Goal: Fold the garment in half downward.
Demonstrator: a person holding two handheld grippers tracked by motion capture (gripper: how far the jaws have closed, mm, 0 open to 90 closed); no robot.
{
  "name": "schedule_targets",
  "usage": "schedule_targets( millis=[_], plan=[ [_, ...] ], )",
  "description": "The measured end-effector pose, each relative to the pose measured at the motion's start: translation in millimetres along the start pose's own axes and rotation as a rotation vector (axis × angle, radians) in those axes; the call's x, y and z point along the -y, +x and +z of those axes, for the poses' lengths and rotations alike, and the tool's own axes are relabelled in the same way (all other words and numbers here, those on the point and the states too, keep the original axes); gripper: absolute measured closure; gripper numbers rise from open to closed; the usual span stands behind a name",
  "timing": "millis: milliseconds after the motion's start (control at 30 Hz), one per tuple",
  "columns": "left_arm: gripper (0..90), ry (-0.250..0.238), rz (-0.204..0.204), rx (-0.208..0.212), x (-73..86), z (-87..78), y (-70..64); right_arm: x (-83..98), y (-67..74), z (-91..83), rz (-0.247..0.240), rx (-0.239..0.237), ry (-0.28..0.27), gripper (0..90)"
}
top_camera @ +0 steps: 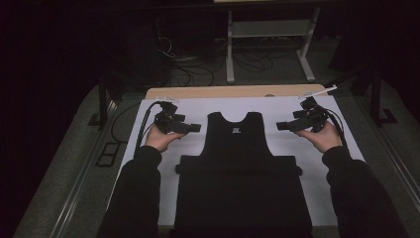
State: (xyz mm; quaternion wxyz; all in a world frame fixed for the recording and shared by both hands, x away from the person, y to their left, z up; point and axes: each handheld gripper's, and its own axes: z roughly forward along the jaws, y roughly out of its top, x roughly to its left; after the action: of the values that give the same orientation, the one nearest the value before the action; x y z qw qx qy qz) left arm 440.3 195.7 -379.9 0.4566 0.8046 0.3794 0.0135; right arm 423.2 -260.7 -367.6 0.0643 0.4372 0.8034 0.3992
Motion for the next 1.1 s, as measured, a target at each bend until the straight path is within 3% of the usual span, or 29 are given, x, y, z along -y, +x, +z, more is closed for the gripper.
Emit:
schedule_targets(
  millis=[500,1100],
  plan=[
    [0.0,0.011,-0.041,-0.021,6.4,17.8,13.9,-2.2,-7.9,22.2,0.021,0.023,0.014,0.0],
    [0.0,0.042,-0.042,-0.004,16.5,48.7,13.6,1.5,1.6,56.9,0.022,0.002,0.038,0.0]
  ],
)
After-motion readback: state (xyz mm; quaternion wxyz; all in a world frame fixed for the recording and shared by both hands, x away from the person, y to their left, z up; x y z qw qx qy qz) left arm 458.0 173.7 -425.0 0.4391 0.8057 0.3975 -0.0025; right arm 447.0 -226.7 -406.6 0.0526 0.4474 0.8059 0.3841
